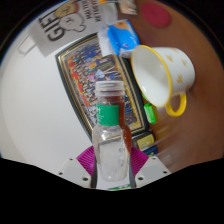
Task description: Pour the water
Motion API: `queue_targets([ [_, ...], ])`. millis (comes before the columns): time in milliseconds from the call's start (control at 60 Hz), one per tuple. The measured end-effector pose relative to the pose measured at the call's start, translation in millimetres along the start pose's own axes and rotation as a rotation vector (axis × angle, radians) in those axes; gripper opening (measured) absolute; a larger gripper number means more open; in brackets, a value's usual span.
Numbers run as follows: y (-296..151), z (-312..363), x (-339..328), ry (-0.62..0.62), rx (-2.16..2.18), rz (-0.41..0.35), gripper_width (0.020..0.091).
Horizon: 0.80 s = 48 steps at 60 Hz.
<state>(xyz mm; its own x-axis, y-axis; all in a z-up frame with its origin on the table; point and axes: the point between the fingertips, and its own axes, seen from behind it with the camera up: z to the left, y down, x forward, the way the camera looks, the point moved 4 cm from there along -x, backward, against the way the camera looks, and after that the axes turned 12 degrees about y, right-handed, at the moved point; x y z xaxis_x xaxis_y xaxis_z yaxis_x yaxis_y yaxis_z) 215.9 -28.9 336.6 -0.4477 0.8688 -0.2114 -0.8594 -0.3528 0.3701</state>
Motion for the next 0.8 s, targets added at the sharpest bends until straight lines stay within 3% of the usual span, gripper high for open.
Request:
queue_targets([
  [150, -18.2, -2.1, -13.7, 0.136, -0.526, -0.131, 0.0438],
  [450, -124.1, 41.3, -69.1, 0.312, -1.516, -0.560, 0.0443],
  [600, -184.3, 20.2, -85.4, 0.457, -1.697, -0.627, 0.0440],
  [800, -231.5, -24.7, -87.4, 0.551, -1.719, -0.603, 0.0443],
])
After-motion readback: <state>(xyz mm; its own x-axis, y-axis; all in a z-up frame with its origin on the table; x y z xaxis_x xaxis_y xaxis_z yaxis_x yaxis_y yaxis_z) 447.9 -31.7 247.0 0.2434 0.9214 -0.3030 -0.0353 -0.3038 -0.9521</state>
